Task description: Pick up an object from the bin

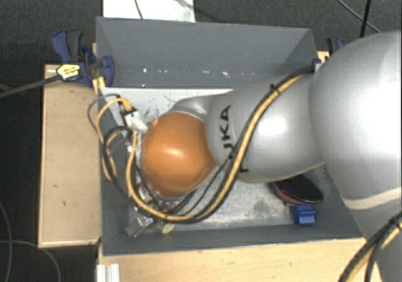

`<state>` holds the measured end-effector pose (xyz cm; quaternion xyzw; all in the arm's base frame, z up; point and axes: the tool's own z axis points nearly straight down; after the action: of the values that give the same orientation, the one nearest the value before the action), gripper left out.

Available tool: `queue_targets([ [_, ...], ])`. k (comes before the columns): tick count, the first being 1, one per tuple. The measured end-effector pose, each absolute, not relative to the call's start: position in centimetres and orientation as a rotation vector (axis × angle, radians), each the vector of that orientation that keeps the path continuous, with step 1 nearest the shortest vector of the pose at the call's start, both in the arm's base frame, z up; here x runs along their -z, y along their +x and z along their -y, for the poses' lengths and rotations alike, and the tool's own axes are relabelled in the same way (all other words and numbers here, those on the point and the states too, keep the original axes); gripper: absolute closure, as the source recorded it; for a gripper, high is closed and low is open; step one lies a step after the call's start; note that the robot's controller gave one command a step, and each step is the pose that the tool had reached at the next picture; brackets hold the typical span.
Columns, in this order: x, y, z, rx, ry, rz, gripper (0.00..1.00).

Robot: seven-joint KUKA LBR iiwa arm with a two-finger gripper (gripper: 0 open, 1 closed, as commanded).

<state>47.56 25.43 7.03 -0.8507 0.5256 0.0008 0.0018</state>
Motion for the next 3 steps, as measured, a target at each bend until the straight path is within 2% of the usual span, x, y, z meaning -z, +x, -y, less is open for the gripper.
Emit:
queue_targets([
  [1,-7.1,47.7,-25.3,0.0,-2.663,-1.662,1.0],
  [2,-8.1,47.7,-25.4,-0.002,-2.653,-1.676,1.0],
  [3,-10.7,47.7,-25.5,0.0,-2.641,-1.692,1.0],
])
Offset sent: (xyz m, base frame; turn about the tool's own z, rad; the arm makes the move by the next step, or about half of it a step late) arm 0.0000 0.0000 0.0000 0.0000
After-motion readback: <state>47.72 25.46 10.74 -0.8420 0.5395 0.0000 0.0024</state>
